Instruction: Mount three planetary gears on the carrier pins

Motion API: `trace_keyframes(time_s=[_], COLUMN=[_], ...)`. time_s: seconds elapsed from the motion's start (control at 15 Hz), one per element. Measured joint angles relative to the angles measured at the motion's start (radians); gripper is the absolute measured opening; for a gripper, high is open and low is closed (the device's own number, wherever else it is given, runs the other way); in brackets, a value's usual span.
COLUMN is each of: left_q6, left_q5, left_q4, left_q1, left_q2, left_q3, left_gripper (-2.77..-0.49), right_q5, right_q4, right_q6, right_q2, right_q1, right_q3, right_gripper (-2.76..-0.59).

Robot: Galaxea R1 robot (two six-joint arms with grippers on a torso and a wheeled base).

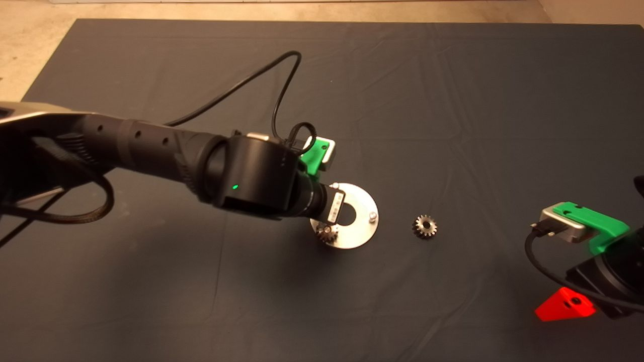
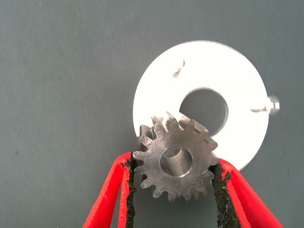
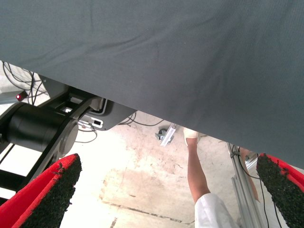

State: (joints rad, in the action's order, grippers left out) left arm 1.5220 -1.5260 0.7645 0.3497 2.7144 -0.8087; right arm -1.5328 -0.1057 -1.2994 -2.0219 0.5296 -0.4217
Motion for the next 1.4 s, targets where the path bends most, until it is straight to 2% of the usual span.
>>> trace_keyframes(time_s=[0.13,0.33,0.93,1.07,1.4], left_q6=[-0.018,-0.063,-0.142,-0.151,-0.153], left_q5=[-0.001,0.000,0.000,-0.001,0.009], left_q4=[-0.015,-0.055,-0.094,-0.100,-0.106], left_q1=[0.010,0.011,0.011,0.011,0.011], left_q2=[0.030,0.079,0.114,0.113,0.124], left_q3=[-0.049,-0.136,-0.281,-0.304,-0.305], left_gripper=[-2.37,-2.37,-2.37,-2.37,-2.37], right_q5=[0.000,0.000,-0.001,0.000,0.000], right_q4=[0.000,0.000,0.000,0.000,0.000], right_q6=[0.000,0.000,0.000,0.000,0.000], right_q2=[0.000,0.000,0.000,0.000,0.000], right_q1=[0.000,0.000,0.000,0.000,0.000], right_q3=[0.000,0.000,0.000,0.000,0.000], right_gripper=[-0.61,-0.61,-0.61,-0.61,-0.61])
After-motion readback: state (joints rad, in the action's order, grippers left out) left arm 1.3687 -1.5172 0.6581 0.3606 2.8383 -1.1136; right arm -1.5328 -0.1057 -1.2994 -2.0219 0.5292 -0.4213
